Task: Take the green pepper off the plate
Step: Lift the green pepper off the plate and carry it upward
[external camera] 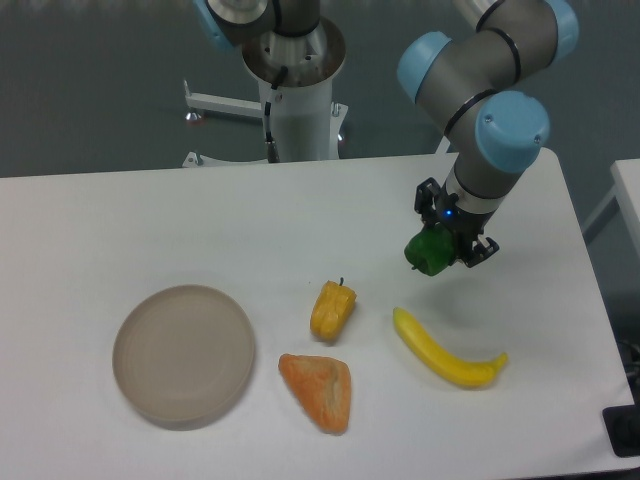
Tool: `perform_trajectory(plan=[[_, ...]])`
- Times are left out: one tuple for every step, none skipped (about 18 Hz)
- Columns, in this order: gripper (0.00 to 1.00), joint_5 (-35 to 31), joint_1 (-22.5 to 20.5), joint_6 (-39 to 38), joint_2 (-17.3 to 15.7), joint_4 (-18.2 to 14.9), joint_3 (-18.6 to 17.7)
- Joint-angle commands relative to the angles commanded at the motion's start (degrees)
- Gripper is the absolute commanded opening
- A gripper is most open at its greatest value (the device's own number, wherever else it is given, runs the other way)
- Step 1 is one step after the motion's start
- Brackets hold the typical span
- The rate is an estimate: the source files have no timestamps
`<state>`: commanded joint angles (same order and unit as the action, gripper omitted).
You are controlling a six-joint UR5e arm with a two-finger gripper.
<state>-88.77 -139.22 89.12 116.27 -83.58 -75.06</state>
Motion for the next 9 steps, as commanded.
perform_trajectory(plan=[[0.1,0.35,0.0,0.0,0.01,0.09,-0.08],[0.1,0.27,0.0,0.0,0.01,0.26,-0.26],[0.11,0.09,-0.09,0.0,0.09,0.52,-0.35],[0.11,0.0,-0.18,0.09,0.09,1.22,-0.35],[0.11,-0.17,-0.26,0.0,0.09,2.45,-0.44],[0.11,-0.09,-0.26,0.09,0.18,2.98,-0.61],[0.11,-0.09,-0.26,0.09,0.18,3.25,-0.79],[0.11,-0.17,-0.26,0.09,0.36,3.34,-0.7],[0.11,-0.17,-0.26,0.0,0.36,3.43,-0.79]])
